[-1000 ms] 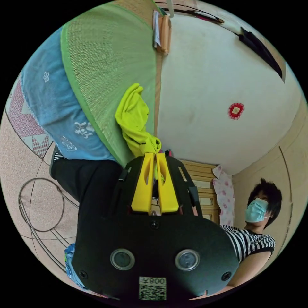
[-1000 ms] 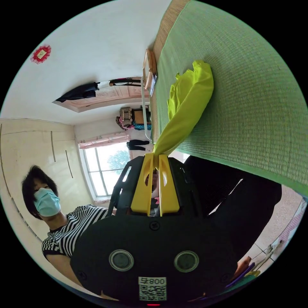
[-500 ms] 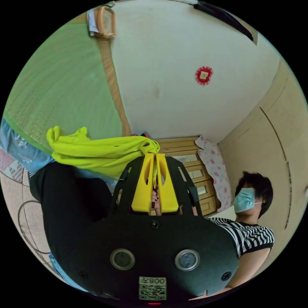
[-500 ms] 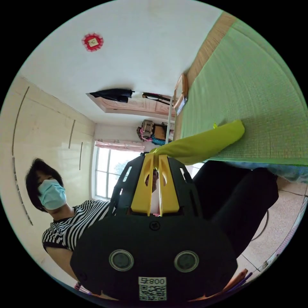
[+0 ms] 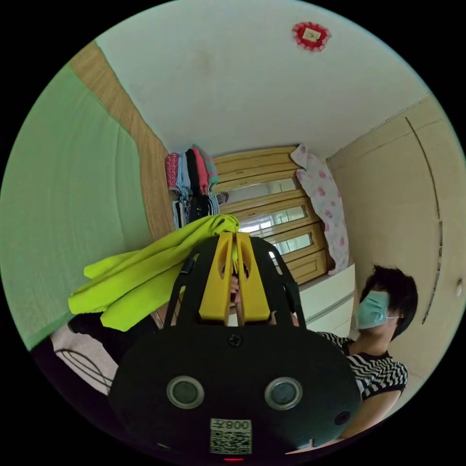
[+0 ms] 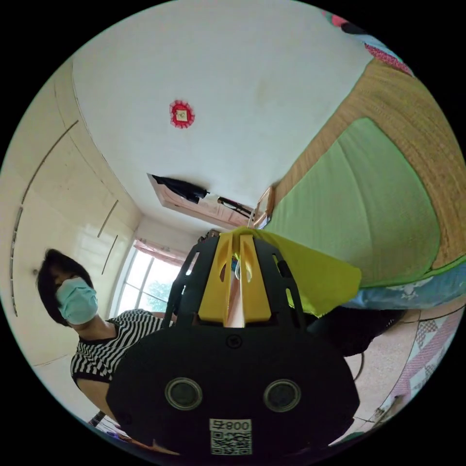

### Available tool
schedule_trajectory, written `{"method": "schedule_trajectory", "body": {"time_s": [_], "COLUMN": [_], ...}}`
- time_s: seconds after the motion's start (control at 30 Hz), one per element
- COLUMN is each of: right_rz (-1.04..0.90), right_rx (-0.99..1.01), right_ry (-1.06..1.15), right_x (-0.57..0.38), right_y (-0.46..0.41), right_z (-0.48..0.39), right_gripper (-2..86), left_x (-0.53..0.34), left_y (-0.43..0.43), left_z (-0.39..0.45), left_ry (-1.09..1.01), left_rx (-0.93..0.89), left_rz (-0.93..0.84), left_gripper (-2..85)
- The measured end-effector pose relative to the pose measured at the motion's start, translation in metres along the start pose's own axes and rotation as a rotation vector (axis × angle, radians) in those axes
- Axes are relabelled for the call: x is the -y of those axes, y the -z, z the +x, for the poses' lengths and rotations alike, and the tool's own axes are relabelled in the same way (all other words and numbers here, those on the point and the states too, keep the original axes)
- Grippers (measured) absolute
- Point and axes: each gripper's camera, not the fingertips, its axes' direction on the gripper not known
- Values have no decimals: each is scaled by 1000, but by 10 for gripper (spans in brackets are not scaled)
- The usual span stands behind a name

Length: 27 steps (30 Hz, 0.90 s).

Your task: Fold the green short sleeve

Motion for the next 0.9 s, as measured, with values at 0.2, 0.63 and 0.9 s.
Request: {"method": "schedule_trajectory", "body": {"time_s": [0.2, 0.63, 0.9], "right_rz": [135, 176, 86], "right_rx": [-73, -517, -678], "right_ry": [69, -50, -365], "right_x": [77, 160, 80], "right_y": [83, 217, 238], "right_z": [14, 141, 284], "right_gripper": [19, 23, 23], "left_x": [130, 262, 188], "left_y": [-140, -425, -512], "left_z": [-13, -118, -264], "left_ry": [-56, -130, 223], "left_rx": [-29, 149, 193], "left_rz": [-84, -328, -513], "left_gripper": [9, 10, 9]}}
